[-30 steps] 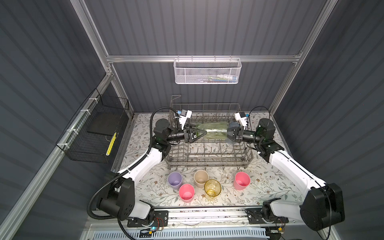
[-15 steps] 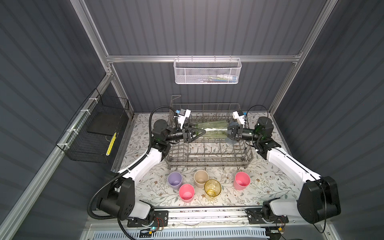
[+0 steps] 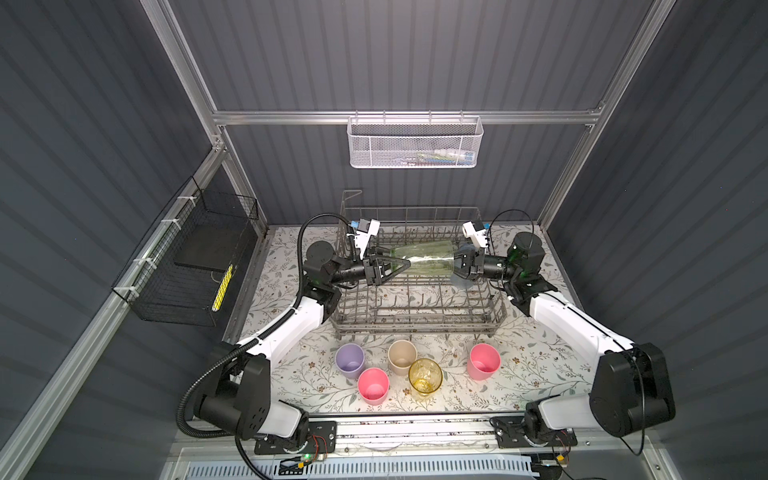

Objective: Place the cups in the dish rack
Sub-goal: 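Hold the green cup sideways toward the left gripper while the left gripper closes on it, then open the right gripper and draw it back from the green cup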

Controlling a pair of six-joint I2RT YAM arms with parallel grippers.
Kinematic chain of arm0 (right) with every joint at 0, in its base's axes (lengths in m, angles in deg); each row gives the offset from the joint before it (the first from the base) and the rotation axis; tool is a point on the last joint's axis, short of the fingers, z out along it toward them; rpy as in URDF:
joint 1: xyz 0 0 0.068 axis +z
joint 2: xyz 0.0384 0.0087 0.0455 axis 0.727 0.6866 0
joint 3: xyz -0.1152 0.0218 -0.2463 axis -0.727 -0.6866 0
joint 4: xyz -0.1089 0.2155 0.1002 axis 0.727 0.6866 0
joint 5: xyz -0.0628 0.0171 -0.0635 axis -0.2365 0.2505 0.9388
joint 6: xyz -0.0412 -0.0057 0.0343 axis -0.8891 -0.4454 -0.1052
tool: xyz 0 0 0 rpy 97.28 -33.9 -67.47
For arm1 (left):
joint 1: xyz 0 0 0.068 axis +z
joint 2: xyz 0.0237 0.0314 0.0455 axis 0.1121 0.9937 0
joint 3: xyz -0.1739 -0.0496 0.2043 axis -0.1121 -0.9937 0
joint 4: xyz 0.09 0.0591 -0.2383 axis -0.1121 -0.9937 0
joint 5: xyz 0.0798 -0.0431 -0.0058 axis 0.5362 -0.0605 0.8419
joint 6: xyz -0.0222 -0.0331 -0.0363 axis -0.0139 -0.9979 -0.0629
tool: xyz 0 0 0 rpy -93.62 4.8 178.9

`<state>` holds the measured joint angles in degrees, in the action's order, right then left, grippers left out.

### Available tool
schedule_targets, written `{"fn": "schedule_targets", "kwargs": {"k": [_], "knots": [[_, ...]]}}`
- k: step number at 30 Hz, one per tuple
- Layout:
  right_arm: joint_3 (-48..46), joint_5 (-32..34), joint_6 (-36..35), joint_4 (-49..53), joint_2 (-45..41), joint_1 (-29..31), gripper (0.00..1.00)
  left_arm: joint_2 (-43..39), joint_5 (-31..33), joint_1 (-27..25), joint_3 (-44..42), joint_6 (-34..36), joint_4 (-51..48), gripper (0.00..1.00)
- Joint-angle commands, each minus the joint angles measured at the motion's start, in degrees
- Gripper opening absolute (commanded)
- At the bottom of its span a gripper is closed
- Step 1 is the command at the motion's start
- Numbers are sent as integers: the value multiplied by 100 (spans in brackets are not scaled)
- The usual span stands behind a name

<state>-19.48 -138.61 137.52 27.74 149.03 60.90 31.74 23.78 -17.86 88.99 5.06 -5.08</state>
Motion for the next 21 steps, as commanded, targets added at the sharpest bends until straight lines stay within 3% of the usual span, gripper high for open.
{"fn": "schedule_targets", "kwargs": {"k": [1, 16, 21], "knots": [[208, -158, 70, -257, 40, 16, 15, -139, -198, -75, -29, -50, 307, 54], [59, -275, 62, -211, -323, -208, 25, -452, 365, -67, -66, 321, -185, 54], [23, -263, -397, 557, -797, -389, 26, -529, 608, -58, -14, 577, -571, 54]]}}
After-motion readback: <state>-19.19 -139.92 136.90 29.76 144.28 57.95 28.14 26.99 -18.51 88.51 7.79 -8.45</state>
